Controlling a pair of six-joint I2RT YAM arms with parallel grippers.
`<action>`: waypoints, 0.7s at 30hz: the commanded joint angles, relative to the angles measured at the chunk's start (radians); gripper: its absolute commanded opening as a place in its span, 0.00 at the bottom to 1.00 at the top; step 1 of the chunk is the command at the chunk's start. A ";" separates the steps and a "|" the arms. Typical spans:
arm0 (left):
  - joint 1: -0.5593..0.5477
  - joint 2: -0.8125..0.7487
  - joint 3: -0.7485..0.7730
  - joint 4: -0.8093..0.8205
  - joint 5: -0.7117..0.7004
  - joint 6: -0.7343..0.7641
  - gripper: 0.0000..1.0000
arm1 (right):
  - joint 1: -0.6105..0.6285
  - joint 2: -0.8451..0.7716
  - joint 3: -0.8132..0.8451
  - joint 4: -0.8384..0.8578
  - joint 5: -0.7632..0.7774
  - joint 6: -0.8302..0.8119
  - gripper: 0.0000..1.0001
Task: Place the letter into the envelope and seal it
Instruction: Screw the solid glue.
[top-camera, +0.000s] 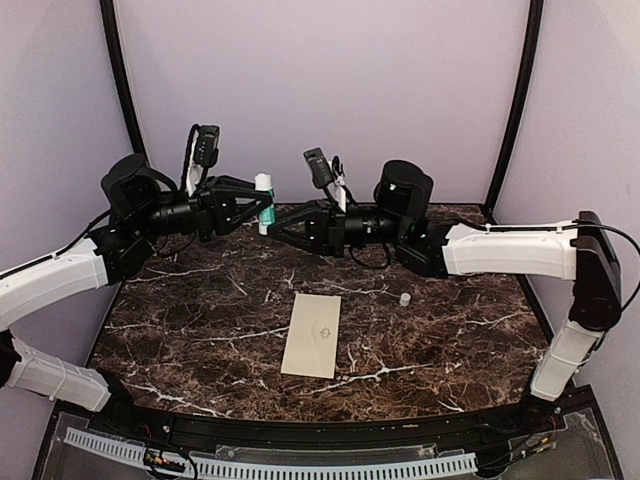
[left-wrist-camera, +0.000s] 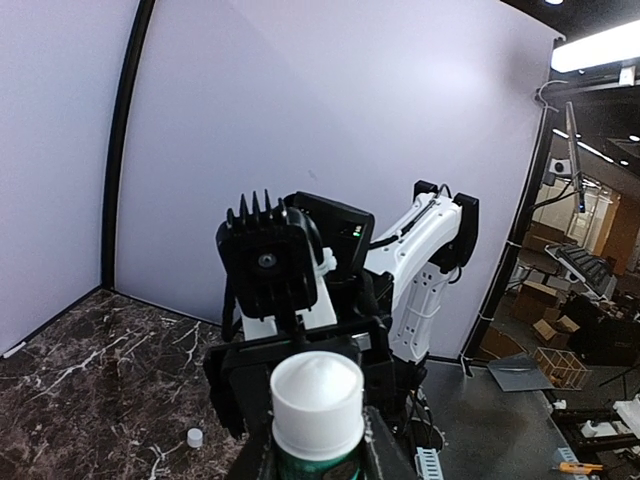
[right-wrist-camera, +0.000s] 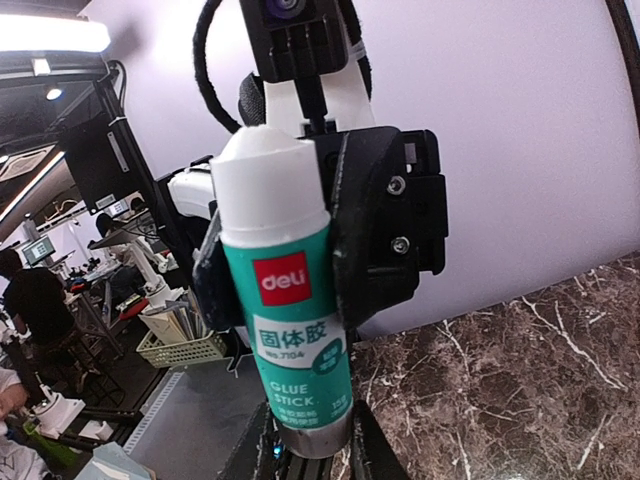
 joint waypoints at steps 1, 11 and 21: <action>-0.003 -0.015 -0.028 -0.086 -0.139 0.153 0.00 | 0.012 -0.056 0.029 -0.058 0.126 -0.033 0.10; -0.082 0.016 -0.033 -0.205 -0.491 0.258 0.00 | 0.013 -0.003 0.174 -0.358 0.513 -0.070 0.11; -0.074 0.009 -0.045 -0.197 -0.593 0.174 0.00 | -0.003 -0.037 0.127 -0.354 0.547 -0.072 0.24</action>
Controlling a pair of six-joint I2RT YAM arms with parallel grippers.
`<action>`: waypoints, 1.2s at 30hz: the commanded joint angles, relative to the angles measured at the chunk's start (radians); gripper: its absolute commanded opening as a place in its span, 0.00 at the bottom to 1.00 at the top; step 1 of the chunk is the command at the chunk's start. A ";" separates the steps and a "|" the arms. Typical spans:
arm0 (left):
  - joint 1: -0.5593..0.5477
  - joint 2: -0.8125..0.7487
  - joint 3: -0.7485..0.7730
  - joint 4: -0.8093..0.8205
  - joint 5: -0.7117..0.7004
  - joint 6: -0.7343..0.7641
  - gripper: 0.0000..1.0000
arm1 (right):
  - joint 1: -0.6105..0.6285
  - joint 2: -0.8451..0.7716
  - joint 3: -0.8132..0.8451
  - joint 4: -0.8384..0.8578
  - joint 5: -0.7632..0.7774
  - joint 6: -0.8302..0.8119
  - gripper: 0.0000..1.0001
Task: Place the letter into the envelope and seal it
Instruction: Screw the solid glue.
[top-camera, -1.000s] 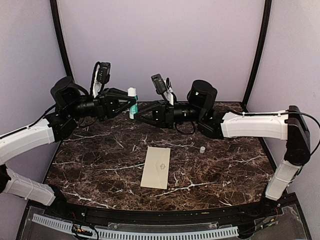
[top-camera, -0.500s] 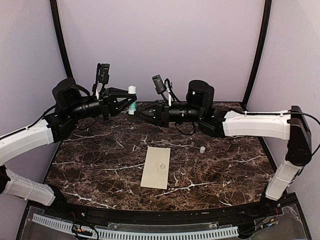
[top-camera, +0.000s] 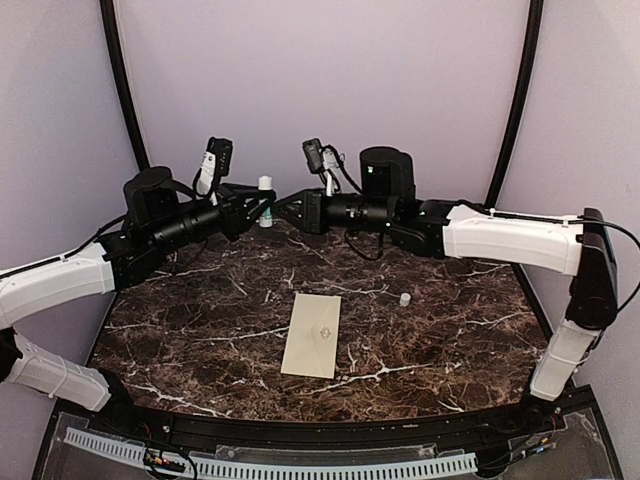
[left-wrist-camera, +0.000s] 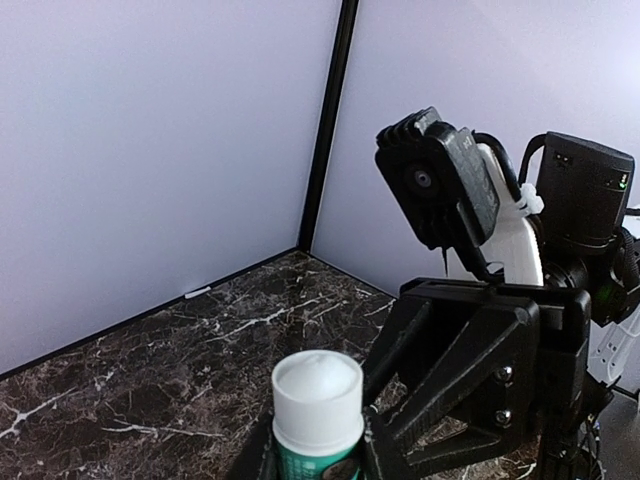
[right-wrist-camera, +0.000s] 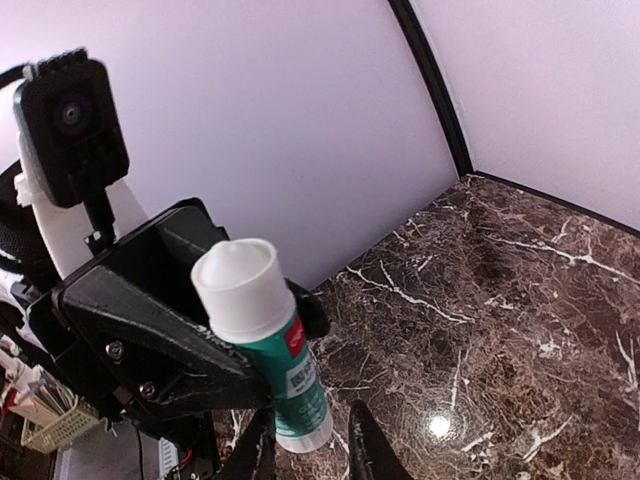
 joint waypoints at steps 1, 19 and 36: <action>0.003 -0.026 -0.020 -0.038 0.005 -0.054 0.00 | -0.015 -0.087 -0.081 0.104 0.049 -0.007 0.28; 0.043 -0.065 -0.070 0.296 0.464 -0.291 0.00 | 0.006 -0.082 -0.106 0.189 -0.253 -0.090 0.65; 0.043 -0.037 -0.067 0.319 0.506 -0.317 0.00 | 0.029 -0.050 -0.069 0.219 -0.356 -0.105 0.41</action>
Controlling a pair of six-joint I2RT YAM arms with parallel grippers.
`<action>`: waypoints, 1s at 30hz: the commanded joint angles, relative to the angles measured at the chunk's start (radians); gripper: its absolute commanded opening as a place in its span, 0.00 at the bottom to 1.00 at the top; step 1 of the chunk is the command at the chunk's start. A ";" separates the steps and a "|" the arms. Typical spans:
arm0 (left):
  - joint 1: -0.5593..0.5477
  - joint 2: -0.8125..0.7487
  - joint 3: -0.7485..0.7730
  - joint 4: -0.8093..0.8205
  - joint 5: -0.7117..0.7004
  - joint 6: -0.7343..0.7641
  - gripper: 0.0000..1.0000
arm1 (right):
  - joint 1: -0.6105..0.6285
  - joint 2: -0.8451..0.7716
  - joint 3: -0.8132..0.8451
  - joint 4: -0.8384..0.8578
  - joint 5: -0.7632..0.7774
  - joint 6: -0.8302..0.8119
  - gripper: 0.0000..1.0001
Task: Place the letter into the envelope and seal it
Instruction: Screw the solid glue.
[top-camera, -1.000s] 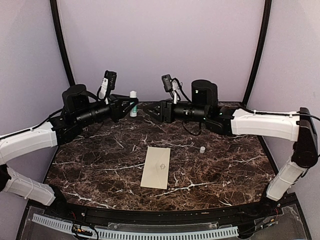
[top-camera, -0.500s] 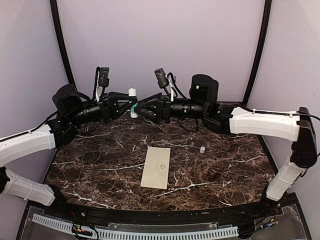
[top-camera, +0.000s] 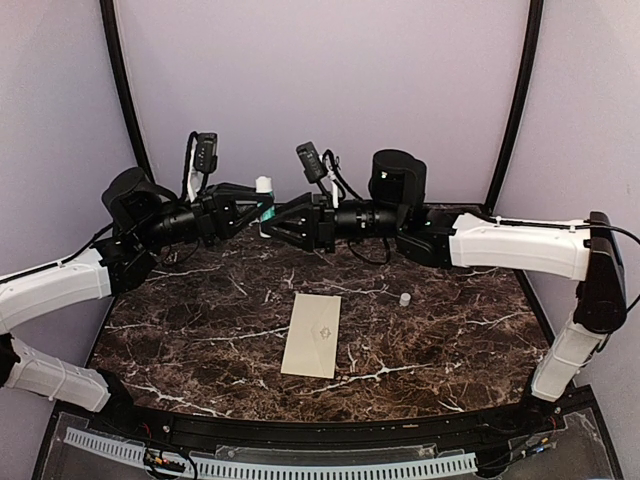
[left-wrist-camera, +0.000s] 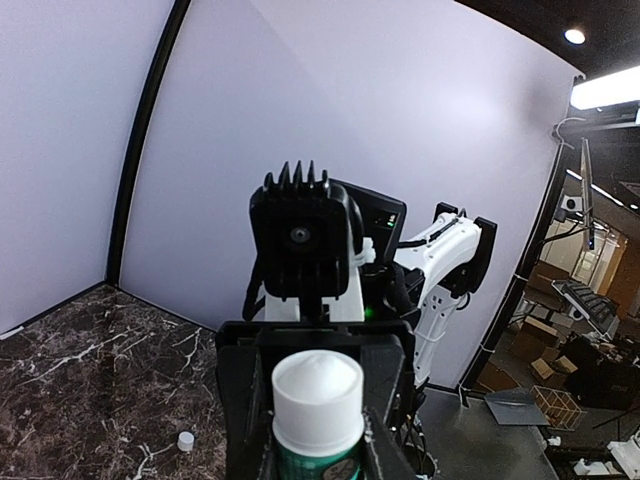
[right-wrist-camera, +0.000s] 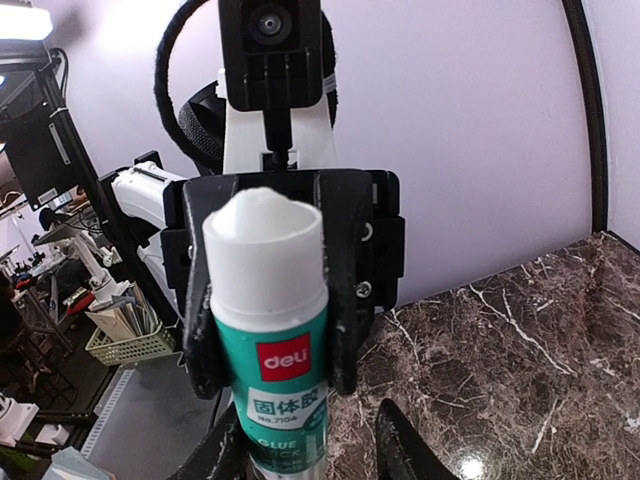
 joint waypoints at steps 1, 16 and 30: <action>0.001 0.000 -0.010 0.057 0.029 -0.012 0.00 | 0.006 0.000 0.022 0.042 -0.018 -0.013 0.40; 0.001 0.021 0.015 0.017 0.044 -0.021 0.42 | 0.006 -0.045 0.039 -0.119 0.058 -0.107 0.14; 0.001 0.082 0.063 -0.057 0.069 -0.018 0.34 | 0.005 -0.064 0.081 -0.315 0.153 -0.191 0.13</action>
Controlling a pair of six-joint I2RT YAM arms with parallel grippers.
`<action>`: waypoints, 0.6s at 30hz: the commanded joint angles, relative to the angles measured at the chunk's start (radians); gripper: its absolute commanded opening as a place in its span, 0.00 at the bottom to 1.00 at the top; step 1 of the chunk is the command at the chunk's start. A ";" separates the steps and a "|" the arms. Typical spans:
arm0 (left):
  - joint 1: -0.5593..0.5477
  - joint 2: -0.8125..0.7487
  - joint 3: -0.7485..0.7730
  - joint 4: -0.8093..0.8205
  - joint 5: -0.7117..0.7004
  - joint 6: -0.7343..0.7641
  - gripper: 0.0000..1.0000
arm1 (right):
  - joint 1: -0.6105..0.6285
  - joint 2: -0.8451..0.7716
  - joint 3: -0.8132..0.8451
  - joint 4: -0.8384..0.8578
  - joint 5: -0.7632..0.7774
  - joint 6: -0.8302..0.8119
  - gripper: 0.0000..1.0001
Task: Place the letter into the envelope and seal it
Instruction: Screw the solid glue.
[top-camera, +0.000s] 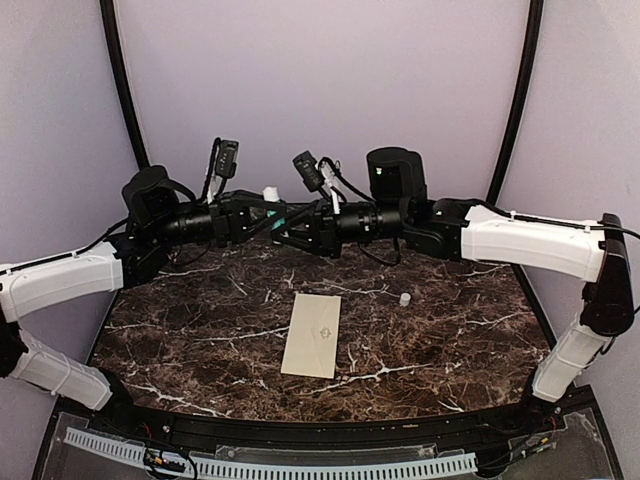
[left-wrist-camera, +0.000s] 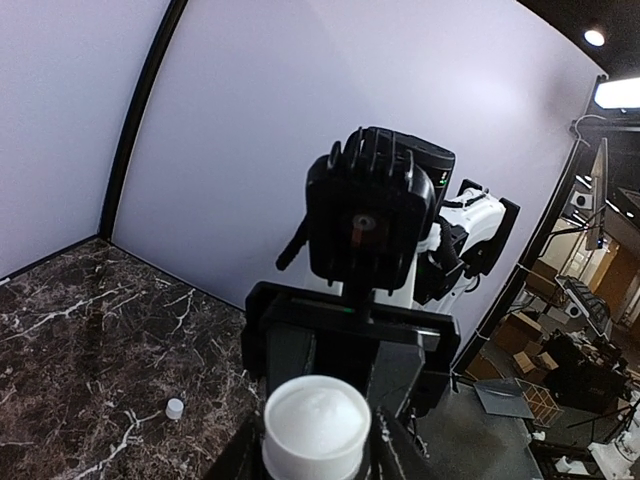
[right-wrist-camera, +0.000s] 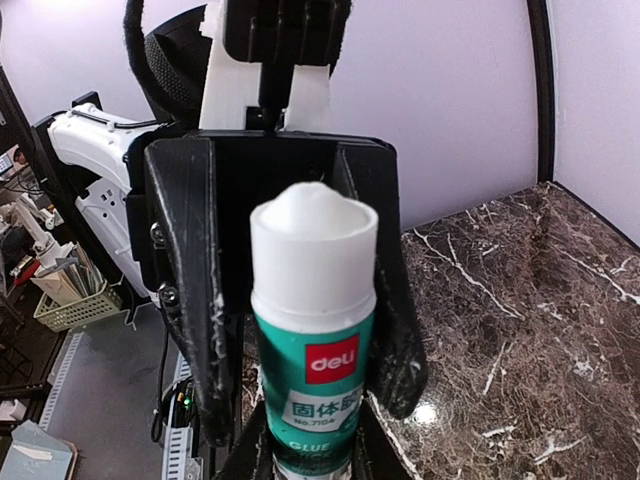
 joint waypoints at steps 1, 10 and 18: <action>0.000 -0.005 0.026 -0.004 0.022 0.002 0.34 | 0.004 -0.021 0.043 -0.027 0.039 -0.031 0.13; 0.000 -0.023 0.016 -0.004 0.002 0.010 0.18 | 0.003 -0.016 0.048 -0.049 0.066 -0.042 0.12; 0.001 -0.028 0.017 0.003 0.001 -0.003 0.00 | -0.015 -0.045 -0.018 0.068 0.047 0.004 0.33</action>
